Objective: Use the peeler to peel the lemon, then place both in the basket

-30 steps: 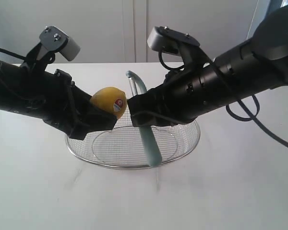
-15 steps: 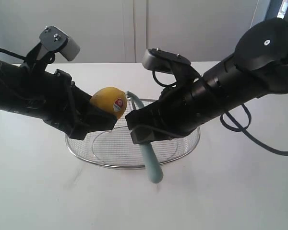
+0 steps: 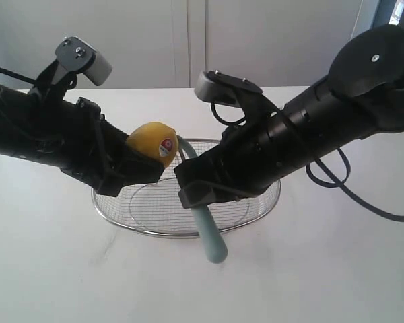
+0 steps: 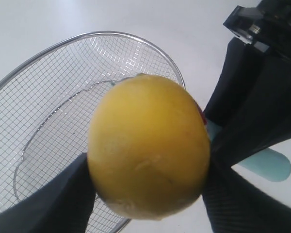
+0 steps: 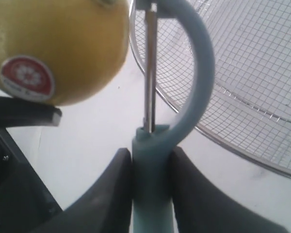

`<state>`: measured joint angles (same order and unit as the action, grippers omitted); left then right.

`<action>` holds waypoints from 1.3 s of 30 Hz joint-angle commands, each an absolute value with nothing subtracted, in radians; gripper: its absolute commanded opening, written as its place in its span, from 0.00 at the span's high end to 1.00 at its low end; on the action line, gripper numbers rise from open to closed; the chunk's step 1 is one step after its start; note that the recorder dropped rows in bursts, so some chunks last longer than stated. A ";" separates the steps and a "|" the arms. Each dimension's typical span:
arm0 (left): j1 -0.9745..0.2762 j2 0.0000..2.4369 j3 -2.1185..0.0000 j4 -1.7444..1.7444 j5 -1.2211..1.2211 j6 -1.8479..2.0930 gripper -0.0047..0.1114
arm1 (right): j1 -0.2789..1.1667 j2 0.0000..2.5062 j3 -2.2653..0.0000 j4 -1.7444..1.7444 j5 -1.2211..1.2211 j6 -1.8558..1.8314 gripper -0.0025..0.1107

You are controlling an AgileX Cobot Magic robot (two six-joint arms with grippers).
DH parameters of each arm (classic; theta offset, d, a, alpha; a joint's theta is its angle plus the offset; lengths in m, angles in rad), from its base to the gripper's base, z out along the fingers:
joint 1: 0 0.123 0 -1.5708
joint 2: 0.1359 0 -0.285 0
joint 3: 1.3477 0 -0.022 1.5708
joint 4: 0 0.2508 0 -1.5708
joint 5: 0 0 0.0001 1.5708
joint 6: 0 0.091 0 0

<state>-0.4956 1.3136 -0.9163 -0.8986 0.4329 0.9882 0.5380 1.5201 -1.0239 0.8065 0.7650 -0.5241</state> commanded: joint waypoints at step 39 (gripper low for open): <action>-0.502 1.298 -0.922 -0.935 0.446 0.994 0.96 | 0.538 1.499 -1.023 0.683 0.657 -0.377 0.98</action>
